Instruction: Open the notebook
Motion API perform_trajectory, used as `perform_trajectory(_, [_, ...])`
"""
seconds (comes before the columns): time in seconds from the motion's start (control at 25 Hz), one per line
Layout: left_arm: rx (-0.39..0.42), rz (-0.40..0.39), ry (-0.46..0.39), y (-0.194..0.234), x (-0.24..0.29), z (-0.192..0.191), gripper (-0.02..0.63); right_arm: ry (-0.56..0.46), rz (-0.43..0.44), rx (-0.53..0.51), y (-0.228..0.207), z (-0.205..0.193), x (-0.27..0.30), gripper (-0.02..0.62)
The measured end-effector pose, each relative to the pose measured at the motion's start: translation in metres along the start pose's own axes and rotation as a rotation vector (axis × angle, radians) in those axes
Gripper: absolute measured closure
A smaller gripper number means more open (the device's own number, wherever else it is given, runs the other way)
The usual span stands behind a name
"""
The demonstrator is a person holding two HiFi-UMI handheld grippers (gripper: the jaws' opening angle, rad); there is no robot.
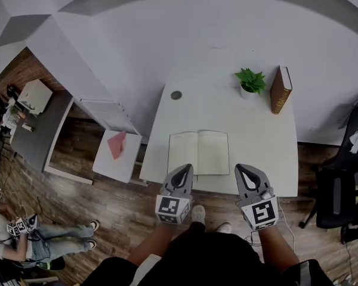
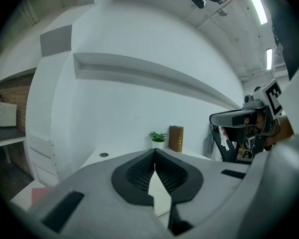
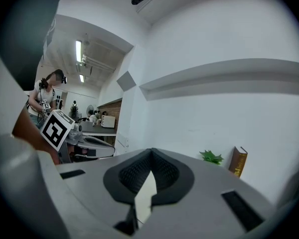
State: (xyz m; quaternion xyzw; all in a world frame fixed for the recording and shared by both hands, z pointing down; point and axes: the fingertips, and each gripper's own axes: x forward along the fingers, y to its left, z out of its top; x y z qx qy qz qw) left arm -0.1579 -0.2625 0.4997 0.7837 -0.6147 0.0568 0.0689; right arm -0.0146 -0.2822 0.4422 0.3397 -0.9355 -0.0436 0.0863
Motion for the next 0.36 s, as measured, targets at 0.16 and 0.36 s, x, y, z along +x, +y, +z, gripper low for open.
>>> perform_trajectory(0.16, [0.001, 0.009, -0.001, 0.0009, -0.0004, -0.0004, 0.600, 0.003, 0.012, -0.033, 0.0006, -0.0017, 0.0003, 0.594])
perform_trajectory(0.36, [0.003, 0.025, -0.004, 0.0054, -0.0001, 0.0021, 0.600, -0.007, 0.013, 0.002, 0.0007, 0.0006, 0.0027, 0.594])
